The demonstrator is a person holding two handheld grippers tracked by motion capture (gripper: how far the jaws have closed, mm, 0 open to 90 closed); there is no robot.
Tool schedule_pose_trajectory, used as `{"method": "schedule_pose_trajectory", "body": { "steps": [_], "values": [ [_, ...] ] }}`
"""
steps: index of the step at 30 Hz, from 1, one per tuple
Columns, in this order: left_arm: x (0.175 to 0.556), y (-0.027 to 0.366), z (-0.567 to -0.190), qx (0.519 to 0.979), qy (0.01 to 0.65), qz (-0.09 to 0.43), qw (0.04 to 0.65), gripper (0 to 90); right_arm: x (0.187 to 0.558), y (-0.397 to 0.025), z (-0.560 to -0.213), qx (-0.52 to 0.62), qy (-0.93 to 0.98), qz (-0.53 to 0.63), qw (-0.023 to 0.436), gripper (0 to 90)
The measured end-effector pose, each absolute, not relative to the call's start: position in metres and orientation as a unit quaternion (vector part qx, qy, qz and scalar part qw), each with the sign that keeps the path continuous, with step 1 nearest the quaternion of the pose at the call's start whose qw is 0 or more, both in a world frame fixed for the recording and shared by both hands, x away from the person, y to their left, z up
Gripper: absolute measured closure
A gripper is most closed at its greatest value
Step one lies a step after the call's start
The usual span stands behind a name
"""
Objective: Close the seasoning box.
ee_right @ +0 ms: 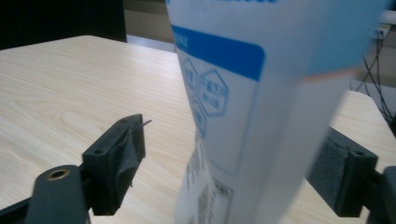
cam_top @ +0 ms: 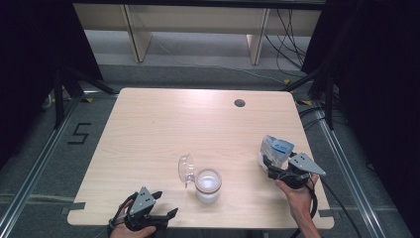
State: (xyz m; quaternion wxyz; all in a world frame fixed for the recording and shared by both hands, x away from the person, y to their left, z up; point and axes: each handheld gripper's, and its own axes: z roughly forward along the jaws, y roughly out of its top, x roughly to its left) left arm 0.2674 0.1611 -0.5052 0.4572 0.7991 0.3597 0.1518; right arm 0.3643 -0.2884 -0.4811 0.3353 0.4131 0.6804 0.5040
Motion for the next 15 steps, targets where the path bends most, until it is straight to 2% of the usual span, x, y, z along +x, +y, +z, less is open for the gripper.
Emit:
{"method": "schedule_pose_trajectory", "body": {
  "steps": [15],
  "values": [
    [0.267,0.161,-0.506,0.792,0.373,0.146,0.460,22.1,0.335,-0.297,-0.479,0.425,0.694,0.482,0.324,17.6]
  ]
}}
